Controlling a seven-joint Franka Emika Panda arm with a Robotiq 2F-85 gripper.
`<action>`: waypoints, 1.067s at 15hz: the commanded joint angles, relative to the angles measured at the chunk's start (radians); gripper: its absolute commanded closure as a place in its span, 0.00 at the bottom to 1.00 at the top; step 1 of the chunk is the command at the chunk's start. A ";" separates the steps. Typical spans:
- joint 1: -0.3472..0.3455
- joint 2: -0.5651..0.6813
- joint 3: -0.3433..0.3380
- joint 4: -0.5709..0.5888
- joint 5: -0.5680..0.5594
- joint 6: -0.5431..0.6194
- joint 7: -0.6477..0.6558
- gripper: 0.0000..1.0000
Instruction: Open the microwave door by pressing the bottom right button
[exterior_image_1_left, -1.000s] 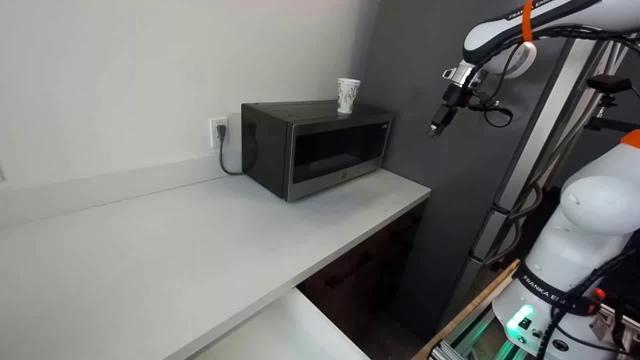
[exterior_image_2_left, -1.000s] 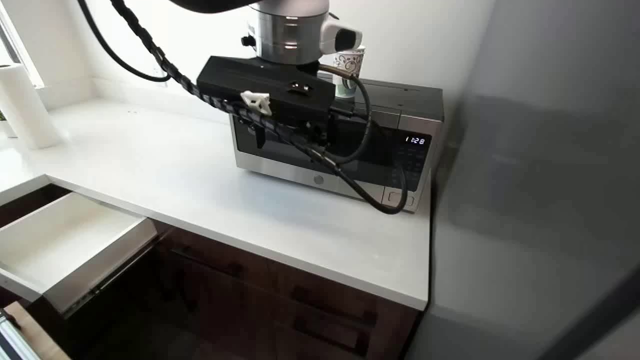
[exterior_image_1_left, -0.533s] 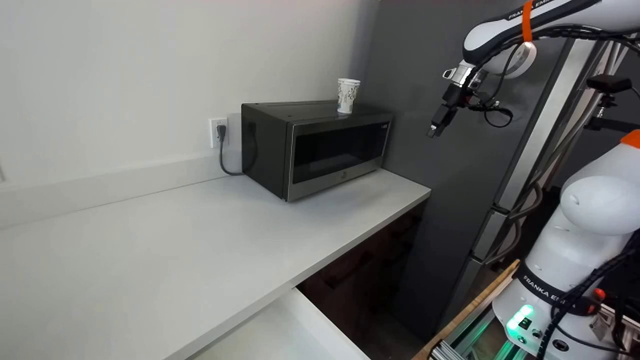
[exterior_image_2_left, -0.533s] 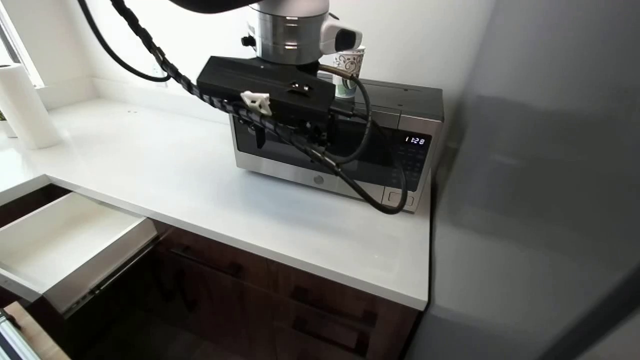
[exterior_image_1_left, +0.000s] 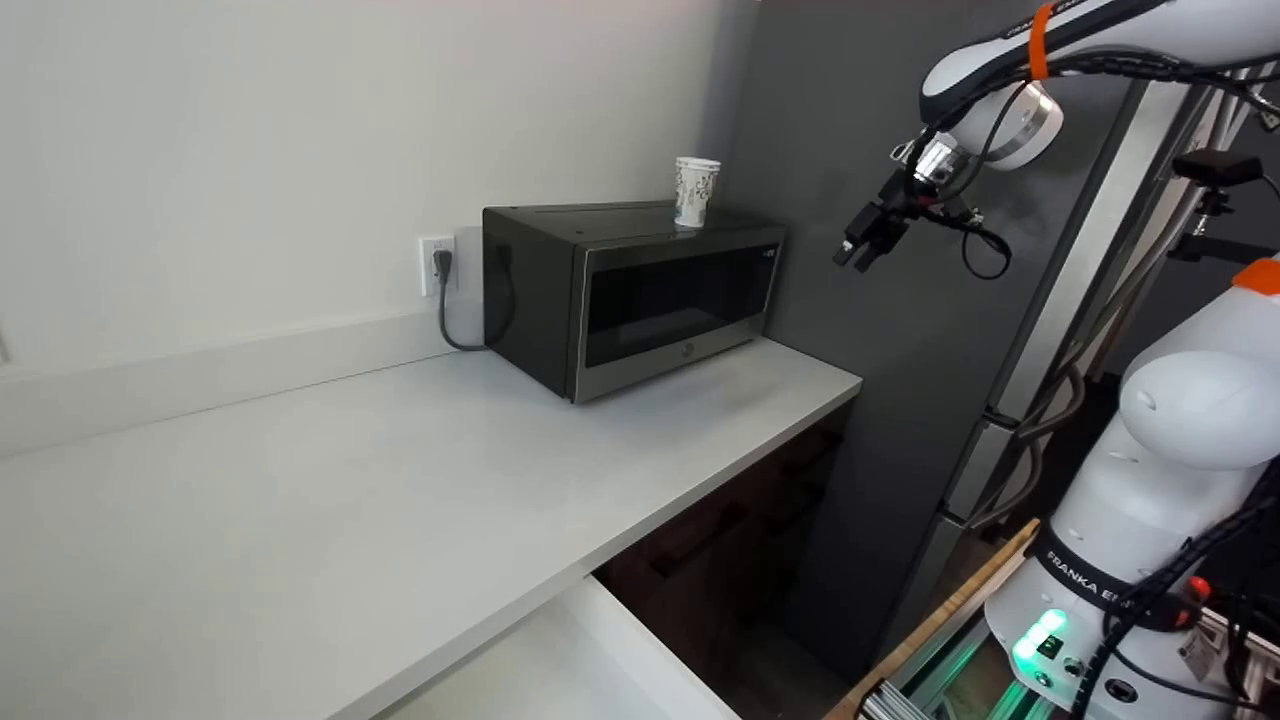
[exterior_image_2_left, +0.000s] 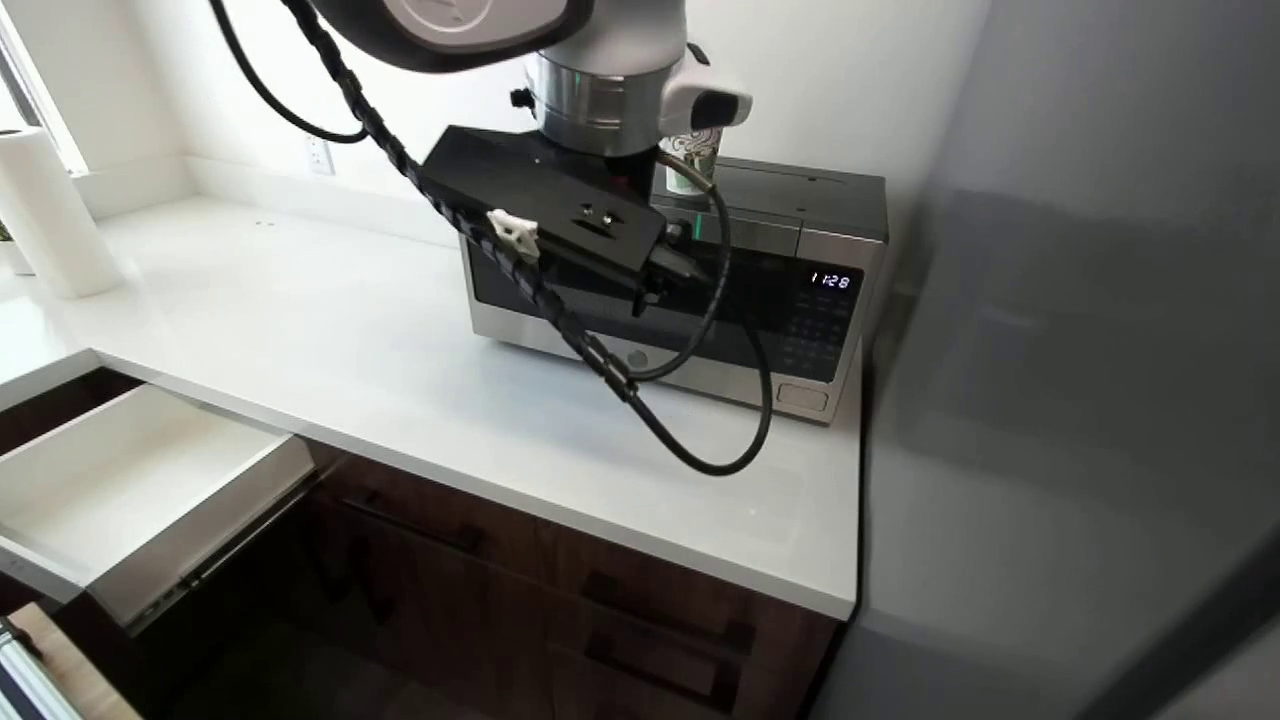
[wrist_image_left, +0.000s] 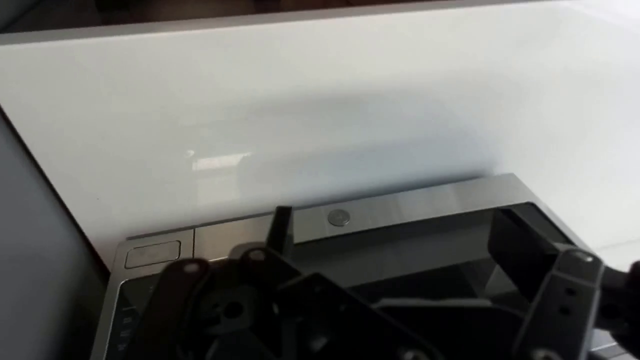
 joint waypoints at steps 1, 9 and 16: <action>0.012 0.127 -0.026 0.022 0.227 0.086 -0.018 0.00; 0.071 0.312 -0.219 0.050 0.827 0.089 -0.237 0.42; -0.058 0.362 -0.153 0.049 0.989 0.062 -0.275 0.65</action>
